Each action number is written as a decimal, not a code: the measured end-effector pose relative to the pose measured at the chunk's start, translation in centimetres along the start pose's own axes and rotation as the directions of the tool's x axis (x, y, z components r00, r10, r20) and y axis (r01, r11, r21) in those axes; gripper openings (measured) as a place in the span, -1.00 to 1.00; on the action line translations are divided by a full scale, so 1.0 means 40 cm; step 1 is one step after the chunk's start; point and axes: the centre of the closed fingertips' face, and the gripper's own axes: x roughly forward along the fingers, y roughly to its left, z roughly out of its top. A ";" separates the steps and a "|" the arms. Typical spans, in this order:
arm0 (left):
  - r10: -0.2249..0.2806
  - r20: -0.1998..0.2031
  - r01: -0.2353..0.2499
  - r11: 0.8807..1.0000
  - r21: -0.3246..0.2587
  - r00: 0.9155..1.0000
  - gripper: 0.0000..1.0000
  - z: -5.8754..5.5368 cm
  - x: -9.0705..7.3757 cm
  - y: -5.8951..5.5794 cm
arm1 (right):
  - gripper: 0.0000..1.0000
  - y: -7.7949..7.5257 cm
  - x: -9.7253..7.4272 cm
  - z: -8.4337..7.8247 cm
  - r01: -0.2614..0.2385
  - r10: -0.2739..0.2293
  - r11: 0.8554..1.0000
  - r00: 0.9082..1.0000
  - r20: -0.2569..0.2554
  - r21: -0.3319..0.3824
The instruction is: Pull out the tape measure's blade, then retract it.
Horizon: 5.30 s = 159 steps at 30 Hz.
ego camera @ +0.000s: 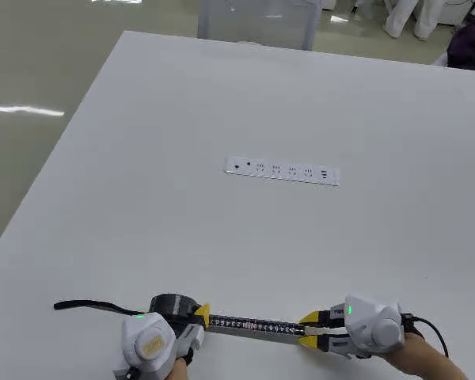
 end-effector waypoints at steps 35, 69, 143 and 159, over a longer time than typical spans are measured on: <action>-0.007 0.000 0.007 1.000 -0.020 1.000 0.28 0.004 -0.004 -0.002 | -0.75 -0.003 0.030 0.036 -0.016 0.016 1.000 1.000 0.008 -0.016; -0.012 -0.004 0.011 0.999 -0.045 1.000 0.28 0.006 -0.004 0.000 | -0.75 -0.006 0.063 0.075 -0.028 0.029 0.999 0.999 0.018 -0.038; -0.025 -0.010 0.025 0.997 -0.073 1.000 0.28 0.007 -0.005 0.003 | -0.75 0.009 0.187 0.175 -0.074 0.077 0.996 0.995 0.065 -0.052; -0.029 -0.013 0.028 0.997 -0.071 0.999 0.28 0.008 -0.006 0.001 | -0.75 0.014 0.222 0.201 -0.086 0.090 0.995 0.993 0.078 -0.053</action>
